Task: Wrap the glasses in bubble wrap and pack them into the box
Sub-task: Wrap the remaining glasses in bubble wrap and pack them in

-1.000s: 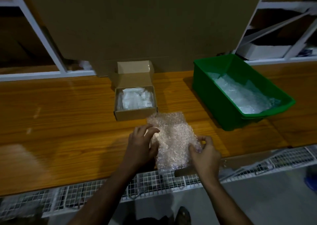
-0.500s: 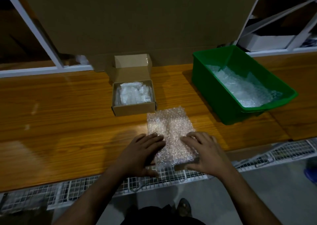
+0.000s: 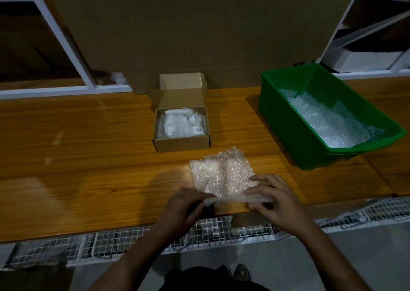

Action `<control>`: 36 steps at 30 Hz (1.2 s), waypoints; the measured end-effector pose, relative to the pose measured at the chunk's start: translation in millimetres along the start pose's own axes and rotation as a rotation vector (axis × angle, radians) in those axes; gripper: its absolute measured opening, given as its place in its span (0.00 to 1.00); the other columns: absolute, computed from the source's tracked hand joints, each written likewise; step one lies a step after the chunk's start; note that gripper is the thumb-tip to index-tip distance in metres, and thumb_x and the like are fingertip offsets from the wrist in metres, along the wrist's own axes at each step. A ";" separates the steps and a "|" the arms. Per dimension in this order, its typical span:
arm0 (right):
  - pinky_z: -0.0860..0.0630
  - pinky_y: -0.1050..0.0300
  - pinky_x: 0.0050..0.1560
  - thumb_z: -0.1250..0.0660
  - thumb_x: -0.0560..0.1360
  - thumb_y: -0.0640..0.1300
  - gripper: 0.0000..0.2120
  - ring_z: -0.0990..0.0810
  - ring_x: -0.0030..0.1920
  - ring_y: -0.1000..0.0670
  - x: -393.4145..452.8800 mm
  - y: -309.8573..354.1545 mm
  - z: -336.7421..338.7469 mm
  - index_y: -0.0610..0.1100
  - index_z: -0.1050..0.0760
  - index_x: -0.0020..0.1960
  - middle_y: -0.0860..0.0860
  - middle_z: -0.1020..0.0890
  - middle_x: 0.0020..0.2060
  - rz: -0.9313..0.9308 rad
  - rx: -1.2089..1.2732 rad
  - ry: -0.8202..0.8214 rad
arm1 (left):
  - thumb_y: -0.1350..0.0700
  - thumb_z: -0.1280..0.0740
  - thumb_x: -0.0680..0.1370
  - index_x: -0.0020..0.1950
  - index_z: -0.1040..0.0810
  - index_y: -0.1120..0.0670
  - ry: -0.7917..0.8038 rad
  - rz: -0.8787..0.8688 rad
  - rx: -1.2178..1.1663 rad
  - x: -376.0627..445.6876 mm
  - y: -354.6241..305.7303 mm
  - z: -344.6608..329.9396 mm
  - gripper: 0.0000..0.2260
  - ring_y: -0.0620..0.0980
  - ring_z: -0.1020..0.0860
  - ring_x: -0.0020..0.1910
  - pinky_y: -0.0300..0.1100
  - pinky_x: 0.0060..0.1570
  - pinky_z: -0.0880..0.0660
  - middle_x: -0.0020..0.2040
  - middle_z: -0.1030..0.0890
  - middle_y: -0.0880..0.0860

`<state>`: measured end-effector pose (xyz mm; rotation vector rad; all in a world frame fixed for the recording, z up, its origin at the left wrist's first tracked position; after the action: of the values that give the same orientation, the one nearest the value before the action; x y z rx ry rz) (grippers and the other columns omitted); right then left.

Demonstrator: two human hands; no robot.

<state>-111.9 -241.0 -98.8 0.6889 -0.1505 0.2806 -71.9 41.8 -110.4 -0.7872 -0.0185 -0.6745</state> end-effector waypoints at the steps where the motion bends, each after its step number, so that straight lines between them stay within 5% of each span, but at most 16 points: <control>1: 0.29 0.57 0.59 0.24 0.73 0.49 0.12 0.29 0.64 0.57 4.9 1.4 -0.1 0.58 0.18 0.55 0.62 0.22 0.61 -0.018 0.046 -0.016 | 0.37 0.44 0.81 0.59 0.20 0.40 -0.024 0.067 -0.077 1.2 -1.8 2.0 0.16 0.34 0.23 0.50 0.36 0.52 0.28 0.50 0.18 0.35; 5: 0.21 0.59 0.52 0.26 0.75 0.44 0.10 0.21 0.54 0.62 32.0 3.0 0.2 0.57 0.18 0.53 0.61 0.16 0.50 -0.177 0.217 -0.067 | 0.43 0.38 0.81 0.53 0.18 0.42 -0.134 0.306 -0.397 16.3 -3.5 7.8 0.10 0.40 0.17 0.47 0.38 0.47 0.19 0.47 0.16 0.42; 9: 0.19 0.62 0.49 0.25 0.74 0.45 0.15 0.17 0.50 0.61 65.1 -1.1 1.9 0.51 0.21 0.60 0.59 0.16 0.50 -0.320 0.313 -0.084 | 0.49 0.33 0.81 0.45 0.19 0.41 -0.327 0.449 -0.213 34.2 4.4 12.2 0.06 0.37 0.20 0.40 0.32 0.37 0.25 0.40 0.17 0.41; 12: 0.18 0.53 0.49 0.24 0.73 0.46 0.15 0.16 0.48 0.55 86.1 -8.1 -5.5 0.49 0.22 0.59 0.55 0.16 0.48 -0.408 0.244 -0.062 | 0.53 0.30 0.79 0.41 0.19 0.48 -0.419 0.582 -0.232 47.2 10.4 13.3 0.07 0.40 0.21 0.33 0.29 0.31 0.31 0.33 0.18 0.48; 16: 0.19 0.52 0.49 0.22 0.71 0.48 0.22 0.18 0.50 0.51 102.4 -10.6 -19.7 0.46 0.23 0.63 0.51 0.16 0.53 -0.448 0.096 -0.119 | 0.50 0.31 0.78 0.42 0.19 0.48 -0.458 0.623 0.000 59.1 19.3 14.5 0.05 0.43 0.22 0.35 0.41 0.34 0.28 0.32 0.21 0.45; 18: 0.20 0.51 0.47 0.22 0.70 0.49 0.28 0.20 0.52 0.50 104.9 -6.4 -22.9 0.48 0.28 0.66 0.51 0.21 0.56 -0.443 -0.055 -0.148 | 0.49 0.31 0.77 0.49 0.20 0.46 -0.464 0.595 0.099 62.9 21.5 13.5 0.03 0.46 0.24 0.42 0.44 0.37 0.27 0.34 0.24 0.41; 20: 0.22 0.53 0.43 0.22 0.70 0.50 0.32 0.24 0.54 0.49 103.0 -1.7 -24.9 0.53 0.33 0.69 0.50 0.26 0.59 -0.389 -0.227 -0.139 | 0.49 0.29 0.76 0.57 0.23 0.46 -0.425 0.565 0.193 62.6 19.8 11.5 0.11 0.48 0.28 0.50 0.46 0.42 0.27 0.41 0.25 0.39; 22: 0.25 0.55 0.45 0.25 0.72 0.50 0.29 0.27 0.55 0.49 99.4 3.5 -25.4 0.56 0.33 0.69 0.50 0.28 0.58 -0.259 -0.406 -0.141 | 0.50 0.28 0.75 0.64 0.26 0.48 -0.391 0.499 0.368 60.7 18.9 12.1 0.18 0.50 0.31 0.56 0.46 0.50 0.29 0.52 0.24 0.45; 25: 0.29 0.51 0.52 0.30 0.75 0.48 0.18 0.28 0.58 0.50 94.7 4.9 -31.6 0.57 0.27 0.64 0.54 0.25 0.59 -0.024 -0.613 -0.093 | 0.55 0.28 0.74 0.69 0.26 0.53 -0.276 0.161 0.500 57.3 6.0 14.3 0.23 0.51 0.30 0.60 0.45 0.57 0.30 0.62 0.24 0.51; 27: 0.29 0.49 0.54 0.32 0.77 0.45 0.16 0.27 0.60 0.51 92.1 1.2 -38.1 0.57 0.26 0.62 0.56 0.23 0.60 0.025 -0.640 -0.027 | 0.51 0.30 0.77 0.68 0.24 0.51 -0.099 -0.048 0.449 58.1 -1.7 14.3 0.19 0.48 0.26 0.58 0.42 0.54 0.27 0.62 0.21 0.50; 30: 0.28 0.49 0.55 0.34 0.78 0.44 0.17 0.27 0.61 0.51 90.4 -4.1 -38.2 0.56 0.28 0.65 0.57 0.24 0.62 0.012 -0.576 0.008 | 0.46 0.38 0.81 0.67 0.25 0.48 0.095 -0.099 0.477 60.1 5.5 7.7 0.16 0.47 0.23 0.57 0.41 0.53 0.27 0.62 0.20 0.49; 36: 0.30 0.50 0.61 0.38 0.79 0.44 0.19 0.30 0.66 0.52 88.5 -6.7 -27.5 0.54 0.29 0.69 0.56 0.26 0.66 0.024 -0.476 0.072 | 0.39 0.39 0.78 0.64 0.24 0.53 0.132 -0.192 0.712 75.4 -1.2 -16.8 0.22 0.52 0.23 0.54 0.48 0.54 0.25 0.56 0.19 0.52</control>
<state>-24.5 -210.1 -103.7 0.2050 -0.1503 0.2794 -16.7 -11.6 -102.2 -0.0544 -0.2059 -0.8304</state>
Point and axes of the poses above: each hand's wrist, its own x-axis towards the middle knuckle, its own z-axis out of the back of the hand, y = z × x, the point moved 2 cm from there along x, towards the middle knuckle
